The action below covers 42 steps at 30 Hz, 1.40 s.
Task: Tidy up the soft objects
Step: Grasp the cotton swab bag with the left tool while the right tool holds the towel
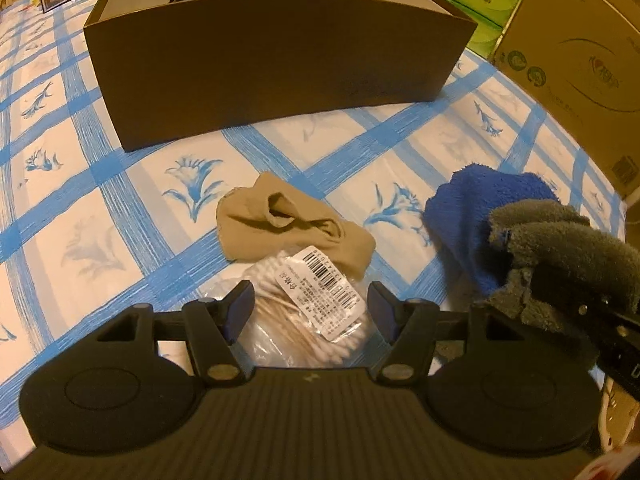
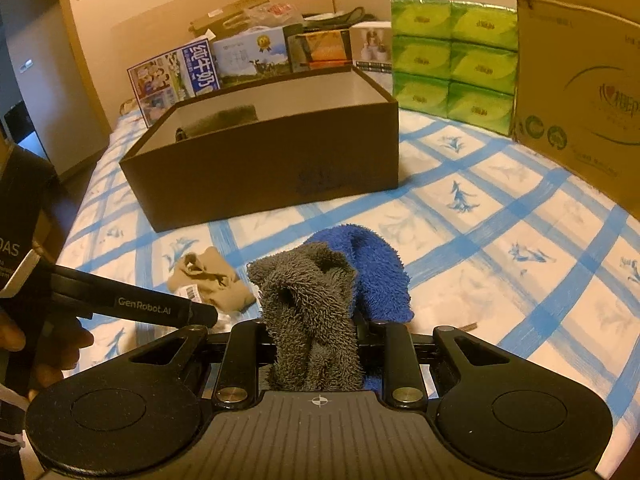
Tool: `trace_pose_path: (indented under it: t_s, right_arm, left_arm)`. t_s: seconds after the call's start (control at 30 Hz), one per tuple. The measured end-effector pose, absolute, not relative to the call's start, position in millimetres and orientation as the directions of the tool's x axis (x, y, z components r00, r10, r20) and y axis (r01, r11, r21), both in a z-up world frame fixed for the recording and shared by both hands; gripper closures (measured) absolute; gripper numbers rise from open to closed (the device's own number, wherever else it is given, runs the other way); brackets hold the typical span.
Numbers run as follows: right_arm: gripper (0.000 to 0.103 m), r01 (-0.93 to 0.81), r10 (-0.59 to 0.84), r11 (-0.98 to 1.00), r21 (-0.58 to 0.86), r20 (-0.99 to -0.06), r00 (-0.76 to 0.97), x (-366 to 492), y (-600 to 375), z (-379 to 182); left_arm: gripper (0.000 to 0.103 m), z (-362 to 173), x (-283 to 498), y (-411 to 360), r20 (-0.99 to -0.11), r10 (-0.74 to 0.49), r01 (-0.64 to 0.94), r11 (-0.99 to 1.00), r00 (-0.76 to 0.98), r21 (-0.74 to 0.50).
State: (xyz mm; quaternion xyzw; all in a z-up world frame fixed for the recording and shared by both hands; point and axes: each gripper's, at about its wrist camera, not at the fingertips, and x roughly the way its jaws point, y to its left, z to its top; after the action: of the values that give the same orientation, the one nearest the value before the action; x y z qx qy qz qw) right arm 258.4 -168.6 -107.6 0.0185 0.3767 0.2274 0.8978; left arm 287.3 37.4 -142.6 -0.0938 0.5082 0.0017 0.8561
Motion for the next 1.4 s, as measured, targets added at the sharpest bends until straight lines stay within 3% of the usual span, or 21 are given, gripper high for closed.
trace_pose_path:
  t_s: [0.27,0.47,0.67,0.9,1.2,1.4]
  right_arm:
    - [0.078,-0.402,0.441,0.887,0.228,-0.678,0.588,252.4,-166.0,-110.8]
    - [0.078,-0.411,0.456,0.879,0.244,-0.683,0.57,249.0,-160.9,-113.6]
    - [0.078,-0.406,0.457,0.879,0.248,-0.681,0.573,250.1,-161.2,-113.4]
    - [0.078,-0.393,0.447,0.886,0.248,-0.681,0.579,251.0,-164.5,-111.5]
    - [0.078,-0.388,0.447,0.887,0.252,-0.682,0.579,250.4,-164.7,-111.3]
    - [0.078,-0.389,0.446,0.887,0.25,-0.683,0.579,250.2,-164.9,-111.3]
  left_arm:
    - [0.043,-147.4,257.2,68.0,-0.88,-0.075,-0.095,0.986,0.469,-0.134]
    - [0.043,-140.4,240.0,90.7,-0.877,0.002,-0.091,0.995,0.48,-0.047]
    - [0.042,-133.6,244.0,99.0,-0.871,-0.067,-0.122,0.982,0.486,-0.144]
    - [0.043,-147.7,261.1,92.0,-0.884,-0.013,-0.166,0.981,0.467,-0.103]
    - [0.051,-151.4,258.4,87.8,-0.886,0.028,-0.144,0.989,0.463,-0.044]
    - [0.068,-149.5,254.9,89.8,-0.88,0.033,-0.13,0.991,0.473,-0.032]
